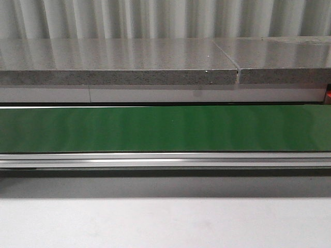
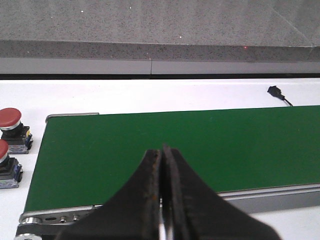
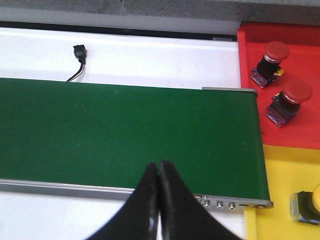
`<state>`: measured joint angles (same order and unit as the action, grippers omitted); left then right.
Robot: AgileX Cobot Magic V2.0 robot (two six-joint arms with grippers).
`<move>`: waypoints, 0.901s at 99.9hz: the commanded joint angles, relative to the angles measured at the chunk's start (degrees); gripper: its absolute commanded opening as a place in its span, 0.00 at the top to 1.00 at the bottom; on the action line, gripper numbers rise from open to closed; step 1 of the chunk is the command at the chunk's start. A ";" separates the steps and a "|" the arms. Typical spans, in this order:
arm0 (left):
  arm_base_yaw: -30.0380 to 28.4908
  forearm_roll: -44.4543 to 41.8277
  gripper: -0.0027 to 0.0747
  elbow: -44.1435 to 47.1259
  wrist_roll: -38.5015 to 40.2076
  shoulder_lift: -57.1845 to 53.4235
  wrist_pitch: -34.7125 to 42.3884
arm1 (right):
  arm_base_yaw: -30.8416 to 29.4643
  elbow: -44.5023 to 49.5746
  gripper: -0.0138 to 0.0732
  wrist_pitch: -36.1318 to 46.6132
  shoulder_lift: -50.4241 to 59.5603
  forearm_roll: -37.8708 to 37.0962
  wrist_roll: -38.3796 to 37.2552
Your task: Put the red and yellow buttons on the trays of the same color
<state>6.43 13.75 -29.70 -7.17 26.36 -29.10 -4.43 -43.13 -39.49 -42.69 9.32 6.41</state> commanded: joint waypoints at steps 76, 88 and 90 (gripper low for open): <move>-3.60 -2.36 0.14 -5.21 9.55 4.88 7.17 | -0.03 -1.38 0.92 3.12 0.30 0.41 0.54; -8.89 -2.62 0.14 -9.68 9.89 11.65 6.18 | -0.03 -1.38 0.92 3.12 0.30 0.41 0.54; -9.98 -2.51 0.14 -10.50 10.10 13.06 6.06 | -0.03 -1.38 0.92 3.12 0.30 0.41 0.54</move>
<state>-0.42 11.21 -35.34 1.47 34.43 -27.09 -4.43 -43.13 -39.49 -42.69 9.32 6.41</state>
